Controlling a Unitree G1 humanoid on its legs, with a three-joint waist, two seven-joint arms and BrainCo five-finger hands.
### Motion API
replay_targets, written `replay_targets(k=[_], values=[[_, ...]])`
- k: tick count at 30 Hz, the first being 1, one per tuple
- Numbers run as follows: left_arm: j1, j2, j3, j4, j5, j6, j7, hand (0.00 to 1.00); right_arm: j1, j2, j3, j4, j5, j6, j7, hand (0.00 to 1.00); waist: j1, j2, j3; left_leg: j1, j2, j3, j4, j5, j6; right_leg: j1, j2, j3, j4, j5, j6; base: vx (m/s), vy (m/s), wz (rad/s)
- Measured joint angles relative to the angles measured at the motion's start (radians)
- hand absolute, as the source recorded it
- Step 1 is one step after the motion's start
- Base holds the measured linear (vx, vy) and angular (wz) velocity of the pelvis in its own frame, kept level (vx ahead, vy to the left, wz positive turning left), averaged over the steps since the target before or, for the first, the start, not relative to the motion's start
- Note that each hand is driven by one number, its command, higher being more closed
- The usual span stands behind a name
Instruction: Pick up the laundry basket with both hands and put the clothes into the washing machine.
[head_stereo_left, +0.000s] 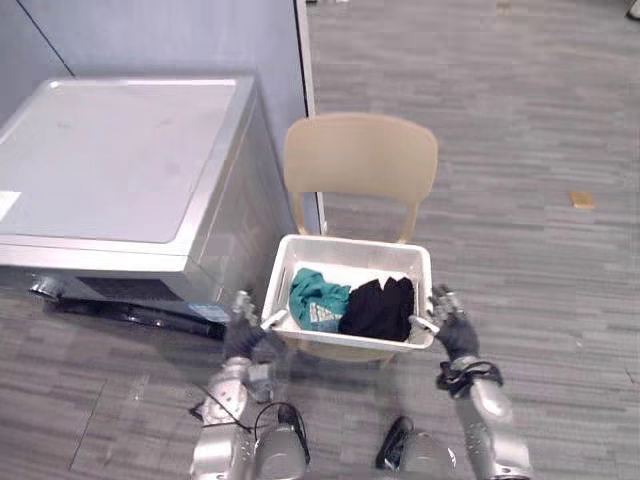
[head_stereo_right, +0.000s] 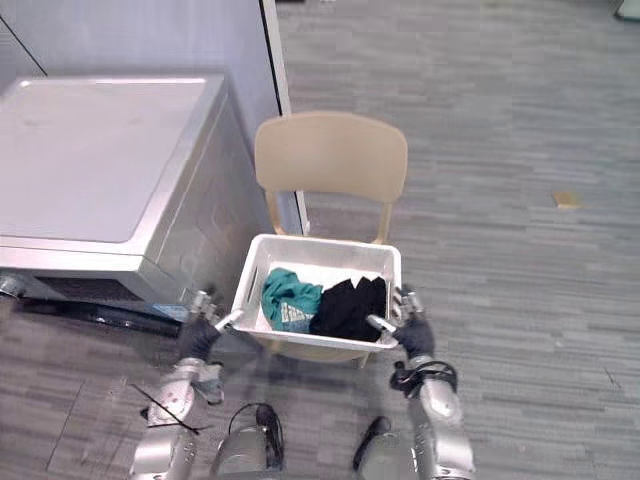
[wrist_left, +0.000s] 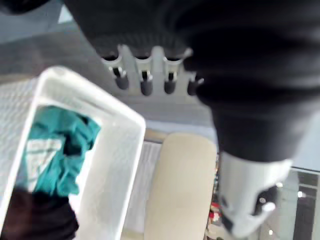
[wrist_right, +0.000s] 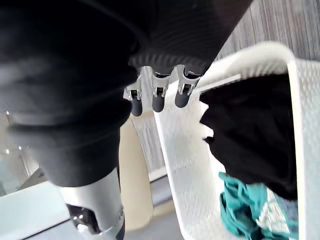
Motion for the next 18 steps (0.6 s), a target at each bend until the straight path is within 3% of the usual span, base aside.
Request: replay_targets(k=[4,8,9,10,11,12,14,15,17,18], values=[[0.038,-0.009,-0.035,0.027,-0.045,0.02,-0.013,0.0,-0.058,-0.003,0.113,0.106,0.012,0.001,-0.011,0.0,0.024,0.004,-0.027,0.008,0.028,-0.047,0.039,-0.029,-0.004,0.083,0.049,-0.029,-0.047,-0.003,0.001,-0.02,-0.026,0.27],[0.061,-0.011,-0.035,0.028,-0.053,0.023,-0.005,0.0,-0.136,-0.026,0.108,0.139,0.045,0.001,-0.04,0.0,0.056,0.019,-0.06,-0.025,-0.002,-0.132,0.007,0.011,0.0,0.1,0.037,-0.114,-0.058,-0.009,0.006,0.0,-0.013,0.62],[0.061,-0.011,-0.034,0.028,-0.056,0.024,0.008,0.0,-0.154,-0.04,0.094,0.139,0.047,-0.002,-0.06,0.0,0.056,0.019,-0.069,-0.039,-0.024,-0.148,-0.015,0.043,0.016,0.097,0.023,-0.148,-0.04,-0.017,0.008,0.03,-0.002,0.99],[0.061,-0.013,-0.032,0.029,-0.062,0.025,0.012,0.0,-0.181,-0.049,0.064,0.139,0.046,-0.004,-0.082,0.0,0.059,0.017,-0.071,-0.044,-0.04,-0.146,-0.056,0.079,0.055,0.092,-0.01,-0.173,-0.021,-0.024,0.002,0.02,0.026,0.93],[0.061,-0.014,-0.013,0.035,-0.062,0.027,0.017,0.0,-0.214,-0.048,0.031,0.137,0.047,-0.008,-0.097,0.0,0.06,0.011,-0.071,-0.052,-0.029,-0.097,-0.048,0.068,0.077,0.086,-0.039,-0.203,-0.016,-0.006,-0.019,0.02,0.027,0.63],[0.06,-0.015,-0.005,0.037,-0.062,0.028,0.022,0.0,-0.225,-0.043,0.024,0.135,0.047,-0.012,-0.104,0.0,0.059,0.006,-0.068,-0.073,-0.005,-0.062,0.023,0.044,0.087,0.084,-0.047,-0.212,-0.008,-0.004,-0.02,0.03,0.075,0.37],[0.054,-0.019,-0.005,0.063,-0.056,0.028,0.031,0.0,-0.228,-0.052,-0.017,0.113,0.048,-0.03,-0.139,0.0,0.056,0.0,-0.067,-0.08,0.117,0.018,0.245,-0.006,0.12,0.095,-0.115,-0.22,0.059,-0.002,-0.018,0.02,0.135,0.21],[0.053,-0.02,-0.01,0.07,-0.053,0.03,0.031,0.0,-0.22,-0.055,-0.021,0.096,0.049,-0.031,-0.145,0.0,0.051,0.001,-0.074,-0.076,0.152,0.028,0.288,-0.008,0.124,0.096,-0.136,-0.219,0.078,-0.002,-0.017,0.01,0.297,0.09],[0.038,-0.031,-0.035,0.067,-0.048,0.031,0.03,0.0,-0.179,-0.065,-0.042,0.038,0.057,-0.048,-0.161,0.0,0.048,0.001,-0.098,-0.07,0.232,-0.009,0.373,-0.002,0.114,0.069,-0.22,-0.206,0.143,0.011,0.009,0.03,0.404,0.08],[0.024,-0.04,-0.043,0.064,-0.041,0.03,0.03,0.0,-0.169,-0.069,-0.053,0.028,0.059,-0.053,-0.162,0.0,0.048,0.009,-0.11,-0.075,0.239,-0.045,0.376,0.02,0.08,0.045,-0.252,-0.197,0.17,0.022,0.031,0.02,0.558,0.23]])
